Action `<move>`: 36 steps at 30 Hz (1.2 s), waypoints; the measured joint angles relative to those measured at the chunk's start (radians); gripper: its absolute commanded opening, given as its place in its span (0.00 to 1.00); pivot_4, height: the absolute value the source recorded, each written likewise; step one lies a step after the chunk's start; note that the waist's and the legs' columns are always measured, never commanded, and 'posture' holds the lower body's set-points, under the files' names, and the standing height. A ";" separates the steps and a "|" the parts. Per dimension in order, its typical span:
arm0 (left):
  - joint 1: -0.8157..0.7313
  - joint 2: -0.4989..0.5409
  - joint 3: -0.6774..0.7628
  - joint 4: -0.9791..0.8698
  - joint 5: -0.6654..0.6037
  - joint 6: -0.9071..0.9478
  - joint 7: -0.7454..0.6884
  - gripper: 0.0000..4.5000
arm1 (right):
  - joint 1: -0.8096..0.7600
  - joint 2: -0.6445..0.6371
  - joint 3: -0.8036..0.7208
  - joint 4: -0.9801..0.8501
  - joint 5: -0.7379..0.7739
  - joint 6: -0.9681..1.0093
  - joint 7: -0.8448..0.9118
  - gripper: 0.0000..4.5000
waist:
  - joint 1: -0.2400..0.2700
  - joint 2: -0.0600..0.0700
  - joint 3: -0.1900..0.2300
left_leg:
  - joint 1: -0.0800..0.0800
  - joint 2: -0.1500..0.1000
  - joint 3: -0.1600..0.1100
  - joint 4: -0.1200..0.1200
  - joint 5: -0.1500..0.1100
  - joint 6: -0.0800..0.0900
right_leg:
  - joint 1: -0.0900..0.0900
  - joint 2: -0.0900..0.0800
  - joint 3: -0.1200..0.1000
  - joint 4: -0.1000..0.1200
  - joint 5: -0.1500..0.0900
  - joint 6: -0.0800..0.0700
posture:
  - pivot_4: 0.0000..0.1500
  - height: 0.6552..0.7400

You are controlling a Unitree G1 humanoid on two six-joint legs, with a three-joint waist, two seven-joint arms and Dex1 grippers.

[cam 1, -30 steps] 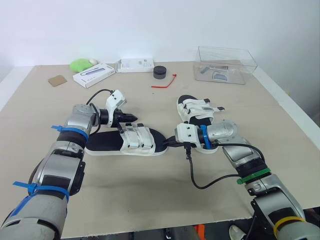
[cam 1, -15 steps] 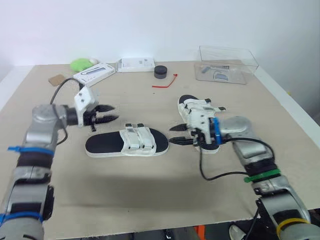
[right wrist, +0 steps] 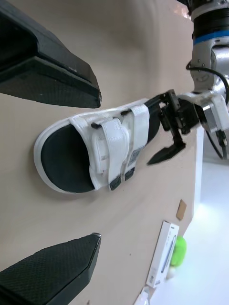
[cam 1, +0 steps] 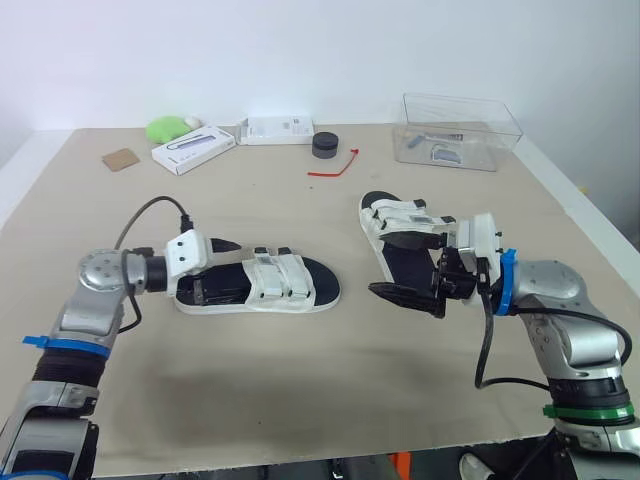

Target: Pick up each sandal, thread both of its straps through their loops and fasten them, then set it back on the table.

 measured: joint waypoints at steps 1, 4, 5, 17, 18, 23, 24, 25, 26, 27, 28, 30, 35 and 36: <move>-0.011 -0.007 -0.005 0.011 0.003 -0.004 0.003 0.99 | 0.008 0.001 0.001 -0.003 -0.005 -0.008 -0.001 1.00 | 0.001 0.000 0.000 | 0.000 0.000 0.000 0.000 0.000 0.000 | 0.000 0.000 0.000 0.000 0.000 0.000 | 1.00 1.00; -0.047 -0.048 -0.029 0.059 0.019 -0.021 0.023 0.99 | 0.027 0.003 0.007 -0.004 -0.017 -0.040 -0.005 1.00 | 0.001 0.000 0.000 | 0.000 0.000 0.000 0.000 0.000 0.000 | 0.000 0.000 0.000 0.000 0.000 0.000 | 1.00 1.00; -0.055 -0.064 -0.037 0.071 0.019 -0.020 0.026 0.99 | 0.032 0.004 0.011 -0.005 -0.019 -0.047 -0.006 1.00 | 0.000 0.000 0.000 | 0.000 0.000 0.000 0.000 0.000 0.000 | 0.000 0.000 0.000 0.000 0.000 0.000 | 1.00 1.00; -0.123 -0.087 -0.067 0.158 0.027 -0.022 0.050 0.01 | 0.060 0.010 0.038 -0.062 0.024 0.014 -0.051 1.00 | 0.000 0.000 0.000 | 0.000 0.000 0.000 0.000 0.000 0.000 | 0.000 0.000 0.001 0.000 0.000 0.000 | 1.00 1.00; -0.123 -0.089 -0.067 0.158 0.027 -0.021 0.058 0.01 | 0.060 0.008 0.038 -0.062 0.025 0.018 -0.054 1.00 | 0.000 0.000 0.000 | 0.000 0.000 0.000 0.000 0.000 0.000 | 0.000 0.000 0.001 0.000 0.000 0.000 | 1.00 1.00; -0.180 -0.090 -0.045 0.197 0.075 0.134 0.269 0.01 | 0.047 0.006 0.037 -0.062 0.021 0.041 -0.107 1.00 | -0.001 0.000 0.000 | 0.000 0.000 -0.001 0.002 0.000 0.001 | 0.000 0.001 0.001 0.001 0.001 0.000 | 1.00 1.00; -0.195 -0.084 -0.027 0.206 0.096 0.186 0.344 0.01 | 0.044 0.005 0.036 -0.062 0.012 0.046 -0.127 1.00 | -0.004 0.000 0.000 | 0.000 0.001 -0.001 0.002 0.000 0.001 | 0.000 0.002 0.001 0.001 0.002 0.001 | 1.00 1.00; -0.206 -0.071 -0.004 0.212 0.116 0.242 0.421 0.01 | 0.044 0.004 0.033 -0.060 0.003 0.050 -0.147 1.00 | -0.009 0.000 0.000 | 0.000 0.002 -0.002 0.002 0.000 0.001 | 0.000 0.002 0.001 0.001 0.002 0.001 | 1.00 1.00; -0.212 -0.063 0.015 0.211 0.129 0.282 0.471 0.01 | 0.044 0.004 0.030 -0.057 -0.002 0.053 -0.161 1.00 | -0.013 0.000 0.000 | 0.000 0.002 -0.002 0.001 0.000 0.001 | 0.000 0.003 0.001 0.001 0.002 0.001 | 1.00 1.00; -0.214 -0.061 0.033 0.199 0.142 0.341 0.532 0.01 | 0.042 0.005 0.029 -0.051 -0.007 0.057 -0.177 1.00 | -0.014 0.000 0.000 | 0.000 0.002 -0.002 0.001 0.000 0.001 | 0.000 0.003 0.001 0.001 0.002 0.001 | 1.00 1.00; -0.216 -0.065 0.054 0.177 0.158 0.415 0.607 0.01 | 0.034 0.007 0.029 -0.039 -0.012 0.062 -0.196 1.00 | -0.015 0.000 0.000 | 0.000 0.003 -0.002 0.001 0.000 0.001 | -0.001 0.003 0.001 0.001 0.002 0.001 | 1.00 1.00; -0.214 -0.083 0.088 0.114 0.179 0.568 0.728 0.01 | 0.021 0.014 0.029 -0.030 -0.017 0.069 -0.223 1.00 | -0.014 0.000 0.000 | -0.002 0.003 -0.002 0.000 0.000 0.000 | -0.001 0.002 0.000 0.001 0.001 0.001 | 1.00 1.00; -0.093 -0.202 0.153 -0.251 0.236 0.963 0.977 0.01 | 0.006 0.027 0.039 -0.012 -0.040 0.068 -0.243 1.00 | -0.013 0.000 0.000 | -0.005 -0.001 -0.005 0.001 -0.003 -0.002 | -0.002 -0.004 0.001 -0.001 0.003 -0.002 | 1.00 1.00; -0.085 -0.229 0.165 -0.300 0.240 1.013 1.017 0.01 | 0.004 0.030 0.043 -0.007 -0.047 0.068 -0.244 1.00 | -0.011 -0.001 0.000 | -0.009 -0.002 -0.007 0.002 -0.003 -0.002 | -0.004 -0.005 0.000 -0.002 0.003 -0.002 | 1.00 1.00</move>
